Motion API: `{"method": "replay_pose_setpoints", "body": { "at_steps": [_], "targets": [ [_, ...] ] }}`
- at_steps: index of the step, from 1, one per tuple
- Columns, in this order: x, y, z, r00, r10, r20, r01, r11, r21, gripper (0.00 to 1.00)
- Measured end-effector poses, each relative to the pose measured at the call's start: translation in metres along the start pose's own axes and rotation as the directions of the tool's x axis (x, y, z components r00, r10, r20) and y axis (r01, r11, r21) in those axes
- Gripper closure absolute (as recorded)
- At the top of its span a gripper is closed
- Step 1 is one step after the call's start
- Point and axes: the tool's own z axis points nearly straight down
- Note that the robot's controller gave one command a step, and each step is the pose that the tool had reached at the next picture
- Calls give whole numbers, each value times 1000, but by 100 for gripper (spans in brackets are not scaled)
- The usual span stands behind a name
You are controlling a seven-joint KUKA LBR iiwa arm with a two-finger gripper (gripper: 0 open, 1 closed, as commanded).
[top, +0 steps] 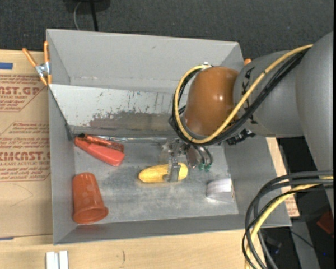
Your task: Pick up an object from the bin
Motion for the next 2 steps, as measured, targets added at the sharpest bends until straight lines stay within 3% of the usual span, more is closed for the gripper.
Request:
{"method": "replay_pose_setpoints", "body": {
  "at_steps": [1,2],
  "targets": [
    [0,0,0,1000,0,0,0,1000,0,100],
    [-15,-13,-112,1000,-21,4,21,1000,-1,100]
  ]
}}
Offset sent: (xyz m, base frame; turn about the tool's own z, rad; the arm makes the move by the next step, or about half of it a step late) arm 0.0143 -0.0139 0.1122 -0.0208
